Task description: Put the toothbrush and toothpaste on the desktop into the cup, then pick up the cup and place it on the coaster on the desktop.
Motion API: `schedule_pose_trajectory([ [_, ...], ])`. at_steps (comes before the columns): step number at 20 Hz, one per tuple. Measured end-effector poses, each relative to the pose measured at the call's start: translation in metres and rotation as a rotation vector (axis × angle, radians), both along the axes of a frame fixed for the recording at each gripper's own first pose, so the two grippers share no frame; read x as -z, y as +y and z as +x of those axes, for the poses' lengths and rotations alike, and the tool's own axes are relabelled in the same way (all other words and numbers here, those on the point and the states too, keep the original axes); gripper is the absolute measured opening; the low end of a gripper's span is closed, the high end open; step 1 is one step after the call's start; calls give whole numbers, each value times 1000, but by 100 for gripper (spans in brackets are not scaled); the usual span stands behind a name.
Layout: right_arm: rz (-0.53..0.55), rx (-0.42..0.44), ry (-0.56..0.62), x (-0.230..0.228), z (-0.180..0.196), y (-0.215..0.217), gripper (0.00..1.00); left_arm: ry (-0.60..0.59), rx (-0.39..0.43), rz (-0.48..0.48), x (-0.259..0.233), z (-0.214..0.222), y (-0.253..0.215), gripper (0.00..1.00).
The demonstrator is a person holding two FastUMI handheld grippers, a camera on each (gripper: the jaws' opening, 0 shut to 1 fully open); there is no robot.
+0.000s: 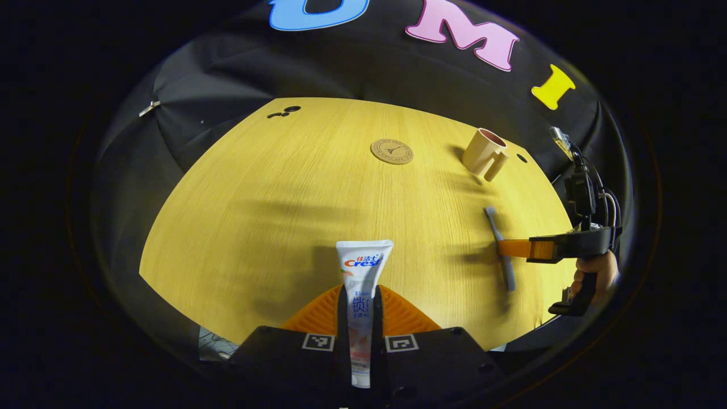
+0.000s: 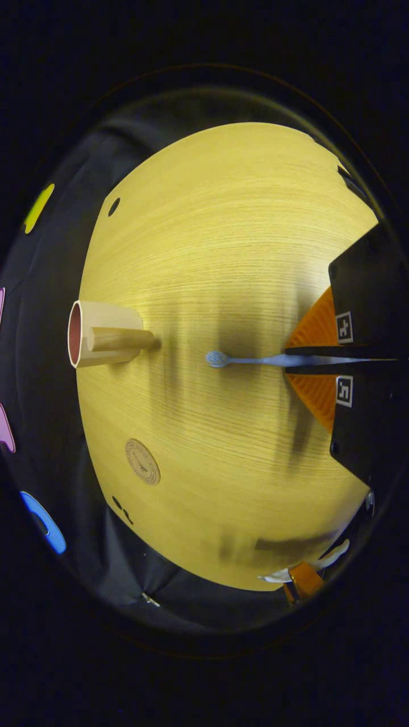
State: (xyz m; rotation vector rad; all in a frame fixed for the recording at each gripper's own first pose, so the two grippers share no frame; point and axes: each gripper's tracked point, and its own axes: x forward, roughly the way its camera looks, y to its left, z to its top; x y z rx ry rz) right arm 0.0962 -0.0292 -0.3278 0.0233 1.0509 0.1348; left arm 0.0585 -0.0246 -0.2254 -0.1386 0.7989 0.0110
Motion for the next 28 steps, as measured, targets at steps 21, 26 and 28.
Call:
schedule_pose_trajectory([
  [21, 235, 59, -244, -127, 28, -92, 6, -311, 176, -132, -159, 161, -147, 18],
  [26, 225, 64, -280, -144, 42, -119, 6, -395, 233, -130, -194, 228, -189, 18],
  [28, 240, 87, -280, -147, 47, -127, 5, -418, 253, -144, -204, 251, -207, 18],
])
